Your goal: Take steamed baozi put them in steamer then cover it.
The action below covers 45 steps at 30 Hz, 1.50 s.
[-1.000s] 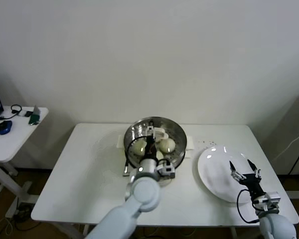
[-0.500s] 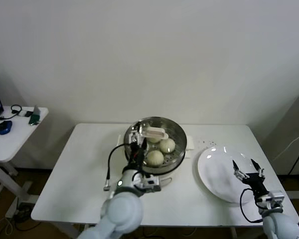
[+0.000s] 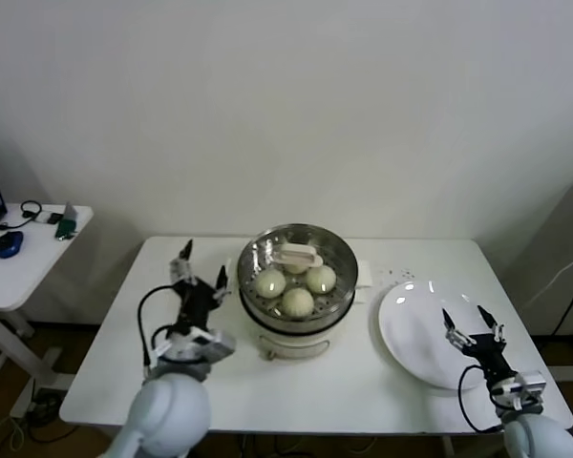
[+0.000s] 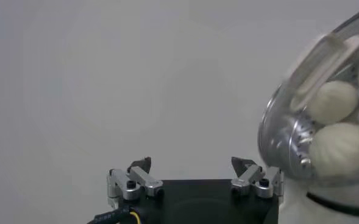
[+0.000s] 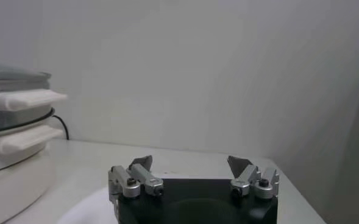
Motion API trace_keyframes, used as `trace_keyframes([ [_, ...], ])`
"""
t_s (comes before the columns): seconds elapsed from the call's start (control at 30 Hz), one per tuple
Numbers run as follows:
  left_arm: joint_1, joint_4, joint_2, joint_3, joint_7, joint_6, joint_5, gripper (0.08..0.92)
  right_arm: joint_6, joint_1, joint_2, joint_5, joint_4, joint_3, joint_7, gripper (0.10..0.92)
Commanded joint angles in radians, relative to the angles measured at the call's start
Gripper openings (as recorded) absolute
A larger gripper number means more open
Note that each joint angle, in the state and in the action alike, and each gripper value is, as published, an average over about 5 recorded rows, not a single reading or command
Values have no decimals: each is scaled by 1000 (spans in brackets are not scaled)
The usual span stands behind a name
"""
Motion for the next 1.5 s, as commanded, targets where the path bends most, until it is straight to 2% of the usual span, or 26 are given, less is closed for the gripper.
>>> trace_keyframes([
  [0.03,323,6,-100,-368,-201,-605,-529,823,23,-29,6,7,22,2,-13,823],
  [0.2,365,79,-151,-415,-196,-700,-589,823,42,-42,3,5,19,7,-29,823],
  [0.4,371,129,-161,-422,-202,-746,-633,823,41,-49,-3,41,23,9,-16,823],
  [0.8,378,188,-157,-379,-211,-759,-670,823,38,-52,-30,52,42,-16,-8,823],
  [1.23,343,224,-135,-345,-114,-726,-669,823,50,-38,-13,34,40,-36,-11,823],
  [1.5,331,234,-135,-343,-108,-715,-674,823,49,-40,2,26,47,-38,-11,823],
])
